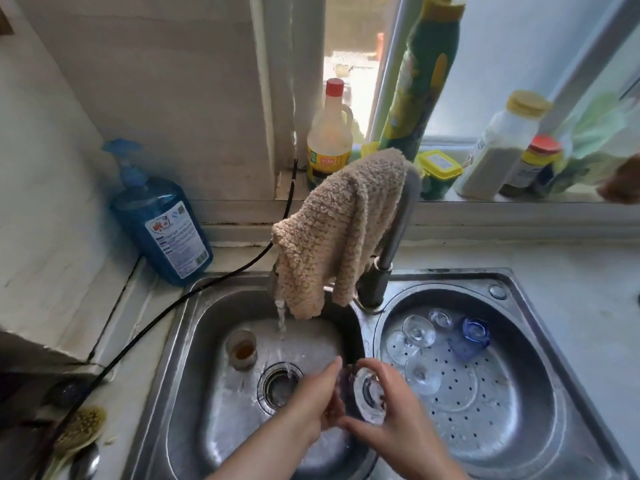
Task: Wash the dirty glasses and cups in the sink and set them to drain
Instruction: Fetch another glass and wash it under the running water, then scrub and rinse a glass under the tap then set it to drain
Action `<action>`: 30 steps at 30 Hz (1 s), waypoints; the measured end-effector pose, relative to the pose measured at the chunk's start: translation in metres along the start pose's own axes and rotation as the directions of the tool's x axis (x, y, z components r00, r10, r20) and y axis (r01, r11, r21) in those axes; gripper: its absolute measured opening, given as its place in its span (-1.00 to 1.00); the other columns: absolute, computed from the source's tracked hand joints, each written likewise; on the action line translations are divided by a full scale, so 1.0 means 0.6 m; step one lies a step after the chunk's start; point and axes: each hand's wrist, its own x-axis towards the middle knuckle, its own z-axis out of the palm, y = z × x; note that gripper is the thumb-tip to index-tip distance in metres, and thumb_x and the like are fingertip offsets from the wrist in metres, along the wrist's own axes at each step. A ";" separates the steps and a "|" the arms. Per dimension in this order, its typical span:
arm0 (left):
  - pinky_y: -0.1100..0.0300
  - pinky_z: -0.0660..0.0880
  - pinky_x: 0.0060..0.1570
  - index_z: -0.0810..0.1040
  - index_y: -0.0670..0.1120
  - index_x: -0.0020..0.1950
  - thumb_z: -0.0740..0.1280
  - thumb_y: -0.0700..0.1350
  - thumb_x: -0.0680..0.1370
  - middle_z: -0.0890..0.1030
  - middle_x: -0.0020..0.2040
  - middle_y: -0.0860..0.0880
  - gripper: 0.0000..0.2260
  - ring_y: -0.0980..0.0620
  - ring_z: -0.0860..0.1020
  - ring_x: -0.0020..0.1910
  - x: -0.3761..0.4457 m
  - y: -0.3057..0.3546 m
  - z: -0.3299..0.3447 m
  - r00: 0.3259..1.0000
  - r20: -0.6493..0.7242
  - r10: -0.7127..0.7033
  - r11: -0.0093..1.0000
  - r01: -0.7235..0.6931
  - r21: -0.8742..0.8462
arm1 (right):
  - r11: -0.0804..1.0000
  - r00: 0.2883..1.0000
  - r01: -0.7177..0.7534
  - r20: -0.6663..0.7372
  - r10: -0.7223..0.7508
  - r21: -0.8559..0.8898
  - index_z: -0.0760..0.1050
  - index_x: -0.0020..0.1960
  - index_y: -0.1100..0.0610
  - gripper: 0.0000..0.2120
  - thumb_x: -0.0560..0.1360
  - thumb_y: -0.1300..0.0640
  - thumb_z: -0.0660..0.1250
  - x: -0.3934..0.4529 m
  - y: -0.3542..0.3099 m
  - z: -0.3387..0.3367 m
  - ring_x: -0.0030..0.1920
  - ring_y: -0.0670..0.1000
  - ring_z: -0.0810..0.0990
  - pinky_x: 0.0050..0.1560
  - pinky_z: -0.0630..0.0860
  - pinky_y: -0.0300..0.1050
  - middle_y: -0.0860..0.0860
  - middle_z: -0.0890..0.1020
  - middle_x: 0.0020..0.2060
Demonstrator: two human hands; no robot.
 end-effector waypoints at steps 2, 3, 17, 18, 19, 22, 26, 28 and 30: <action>0.37 0.37 -0.51 0.43 -0.08 -0.31 0.18 0.01 0.64 0.42 -0.52 0.02 -0.65 0.10 0.40 -0.56 -0.008 0.025 0.048 0.995 0.087 0.044 0.996 -0.050 0.070 | 0.995 0.987 -0.094 -0.129 0.095 0.008 0.35 0.17 -0.23 -0.32 0.13 -0.25 0.55 -0.019 0.018 -0.048 0.08 -0.32 0.49 0.02 0.39 -0.47 -0.31 0.49 0.06; 0.33 0.41 -0.44 0.45 -0.09 -0.25 0.14 0.00 0.65 0.46 -0.46 0.01 -0.68 0.10 0.43 -0.49 -0.012 0.037 0.073 0.988 0.113 0.106 0.985 -0.120 0.121 | 0.990 0.968 -0.144 -0.205 0.143 0.013 0.37 0.17 -0.22 -0.31 0.12 -0.26 0.56 -0.029 0.027 -0.072 0.04 -0.31 0.51 -0.02 0.40 -0.46 -0.31 0.51 0.03; 0.14 -0.10 0.49 -0.14 -0.23 0.56 0.34 0.11 0.52 -0.19 0.57 -0.20 -0.13 -0.09 -0.22 0.55 0.069 -0.004 0.161 0.939 0.229 0.258 -0.047 -0.225 0.973 | 0.827 0.815 -0.549 -0.298 0.497 -0.122 0.29 0.35 0.04 -0.24 0.28 -0.17 0.51 0.052 0.279 -0.145 0.26 0.03 0.46 0.11 0.46 -0.04 -0.01 0.44 0.30; 0.16 -0.08 0.50 -0.16 -0.25 0.55 0.34 0.11 0.52 -0.18 0.57 -0.19 -0.12 -0.07 -0.21 0.55 0.077 -0.004 0.160 0.943 0.221 0.249 -0.057 -0.214 0.975 | 0.815 0.818 -0.558 -0.273 0.507 -0.158 0.27 0.35 0.03 -0.26 0.30 -0.18 0.49 0.064 0.291 -0.138 0.26 0.03 0.45 0.09 0.47 -0.04 -0.01 0.43 0.31; 0.16 -0.07 0.50 -0.16 -0.26 0.55 0.33 0.11 0.53 -0.18 0.57 -0.18 -0.12 -0.05 -0.21 0.55 0.083 -0.003 0.160 0.945 0.222 0.242 -0.068 -0.211 0.975 | 0.804 0.821 -0.563 -0.248 0.515 -0.193 0.25 0.37 0.03 -0.26 0.32 -0.19 0.47 0.073 0.302 -0.133 0.27 0.03 0.44 0.07 0.47 -0.04 -0.01 0.41 0.32; 0.17 -0.04 0.50 -0.18 -0.24 0.56 0.30 0.12 0.54 -0.20 0.57 -0.15 -0.13 -0.01 -0.20 0.55 0.090 -0.001 0.159 0.948 0.228 0.222 -0.093 -0.212 0.973 | 0.782 0.838 -0.545 -0.167 0.519 -0.303 0.17 0.44 0.04 -0.25 0.39 -0.18 0.41 0.095 0.327 -0.117 0.29 0.07 0.43 0.08 0.49 -0.03 0.03 0.34 0.37; 0.19 -0.07 0.50 -0.21 -0.23 0.55 0.28 0.11 0.56 -0.22 0.57 -0.14 -0.15 -0.01 -0.20 0.55 0.101 -0.009 0.152 0.939 0.250 0.234 -0.080 -0.238 0.968 | 0.770 0.847 -0.526 -0.142 0.512 -0.360 0.16 0.44 0.08 -0.25 0.41 -0.16 0.39 0.107 0.350 -0.106 0.30 0.12 0.42 0.10 0.48 -0.02 0.08 0.33 0.37; 0.19 -0.08 0.51 -0.22 -0.23 0.55 0.27 0.11 0.57 -0.24 0.57 -0.14 -0.16 -0.01 -0.21 0.55 0.105 -0.015 0.150 0.937 0.251 0.241 -0.061 -0.244 0.968 | 0.770 0.847 -0.526 -0.143 0.512 -0.360 0.16 0.44 0.09 -0.26 0.41 -0.16 0.39 0.108 0.353 -0.105 0.31 0.12 0.40 0.10 0.48 -0.01 0.08 0.32 0.37; 0.19 -0.09 0.51 -0.22 -0.21 0.56 0.25 0.10 0.57 -0.25 0.56 -0.12 -0.17 0.00 -0.23 0.55 0.103 -0.017 0.150 0.933 0.255 0.256 -0.028 -0.256 0.966 | 0.764 0.840 -0.535 -0.134 0.525 -0.360 0.13 0.46 0.08 -0.24 0.42 -0.17 0.38 0.105 0.349 -0.106 0.35 0.10 0.35 0.16 0.46 0.01 0.07 0.29 0.40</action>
